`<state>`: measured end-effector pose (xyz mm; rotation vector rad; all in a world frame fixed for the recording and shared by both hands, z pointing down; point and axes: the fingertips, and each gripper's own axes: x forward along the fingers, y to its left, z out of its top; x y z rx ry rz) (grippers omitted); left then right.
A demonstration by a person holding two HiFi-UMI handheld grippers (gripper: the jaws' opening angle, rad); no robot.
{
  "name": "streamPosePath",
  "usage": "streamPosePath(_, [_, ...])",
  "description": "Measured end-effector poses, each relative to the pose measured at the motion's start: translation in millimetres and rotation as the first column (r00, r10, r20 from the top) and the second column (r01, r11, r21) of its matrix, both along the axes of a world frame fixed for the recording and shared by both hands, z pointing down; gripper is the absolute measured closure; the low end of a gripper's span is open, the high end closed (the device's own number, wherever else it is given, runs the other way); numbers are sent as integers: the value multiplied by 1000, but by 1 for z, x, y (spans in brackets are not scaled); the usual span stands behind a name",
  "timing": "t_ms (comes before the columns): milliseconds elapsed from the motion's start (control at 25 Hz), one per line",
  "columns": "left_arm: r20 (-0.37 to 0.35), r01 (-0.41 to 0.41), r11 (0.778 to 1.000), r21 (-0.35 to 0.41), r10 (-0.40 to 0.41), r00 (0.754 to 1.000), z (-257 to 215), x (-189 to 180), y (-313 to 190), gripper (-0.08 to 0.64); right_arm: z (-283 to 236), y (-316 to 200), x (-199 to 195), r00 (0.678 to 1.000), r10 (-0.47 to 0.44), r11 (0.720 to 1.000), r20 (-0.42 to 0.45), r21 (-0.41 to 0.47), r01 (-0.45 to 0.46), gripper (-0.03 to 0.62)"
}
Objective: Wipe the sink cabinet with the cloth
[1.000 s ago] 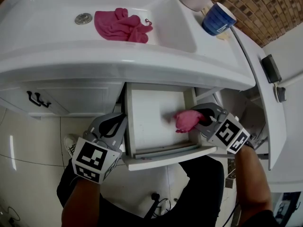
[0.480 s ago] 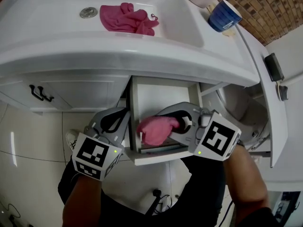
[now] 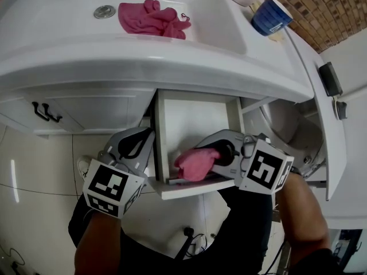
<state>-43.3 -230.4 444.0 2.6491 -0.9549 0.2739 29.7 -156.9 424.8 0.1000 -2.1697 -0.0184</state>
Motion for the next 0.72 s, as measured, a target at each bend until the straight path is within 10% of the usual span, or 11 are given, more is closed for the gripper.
streamPosePath(720, [19,17,1000,-1,-17,1000,3,6,-5,554,-5,-5,126,972,182,983,-146,31,-179,512])
